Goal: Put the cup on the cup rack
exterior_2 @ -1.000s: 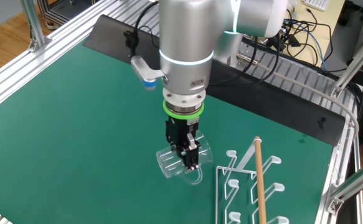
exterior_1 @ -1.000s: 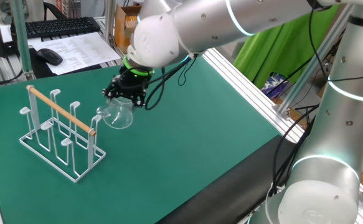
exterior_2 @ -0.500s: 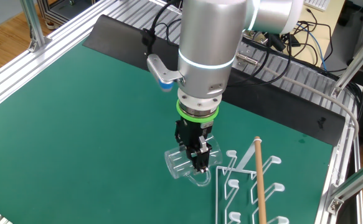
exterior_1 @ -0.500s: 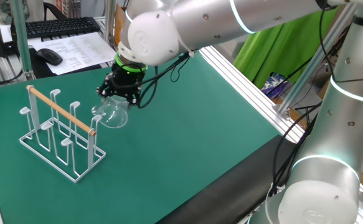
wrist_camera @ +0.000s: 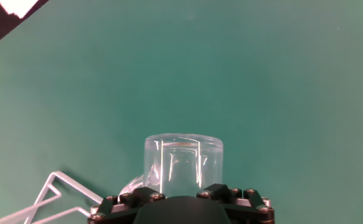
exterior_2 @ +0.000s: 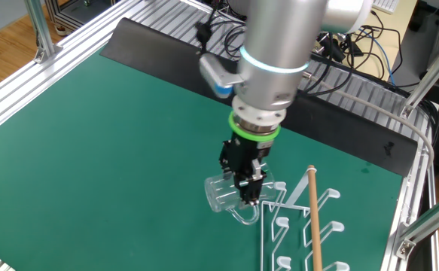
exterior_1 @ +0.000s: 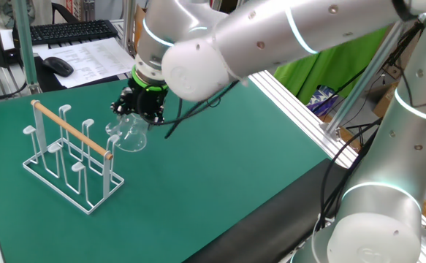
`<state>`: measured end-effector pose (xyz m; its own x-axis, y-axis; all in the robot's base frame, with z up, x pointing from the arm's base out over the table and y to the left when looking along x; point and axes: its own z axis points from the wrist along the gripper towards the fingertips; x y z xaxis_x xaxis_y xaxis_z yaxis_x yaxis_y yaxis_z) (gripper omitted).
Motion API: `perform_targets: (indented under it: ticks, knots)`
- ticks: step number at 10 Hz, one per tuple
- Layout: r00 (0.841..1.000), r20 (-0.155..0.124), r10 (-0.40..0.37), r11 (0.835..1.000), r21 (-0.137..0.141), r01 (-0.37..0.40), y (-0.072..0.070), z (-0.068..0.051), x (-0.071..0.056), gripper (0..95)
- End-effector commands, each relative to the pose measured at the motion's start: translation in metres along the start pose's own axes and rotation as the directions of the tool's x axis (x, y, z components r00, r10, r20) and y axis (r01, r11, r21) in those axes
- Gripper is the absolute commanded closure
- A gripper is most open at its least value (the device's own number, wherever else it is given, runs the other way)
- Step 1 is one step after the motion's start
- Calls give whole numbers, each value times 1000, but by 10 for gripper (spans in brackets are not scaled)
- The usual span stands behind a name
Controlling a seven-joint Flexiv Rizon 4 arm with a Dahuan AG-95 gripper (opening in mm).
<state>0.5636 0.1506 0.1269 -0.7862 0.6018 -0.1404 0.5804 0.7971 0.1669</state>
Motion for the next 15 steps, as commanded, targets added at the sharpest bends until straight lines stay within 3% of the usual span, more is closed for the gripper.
perform_targets:
  ticks: [1, 5, 9, 11, 15]
  knots:
    - [1000, -1, 22, 1000, -3, -22, 2, -2, 1, 950]
    - [996, 41, 74, 997, -39, -73, 10, -7, 9, 950]
    - [995, 73, 72, 996, -59, -68, 15, -9, 13, 950]
    - [991, 100, 86, 993, -88, -77, 15, -9, 14, 950]
    - [989, 109, 96, 991, -101, -85, 16, -10, 16, 950]
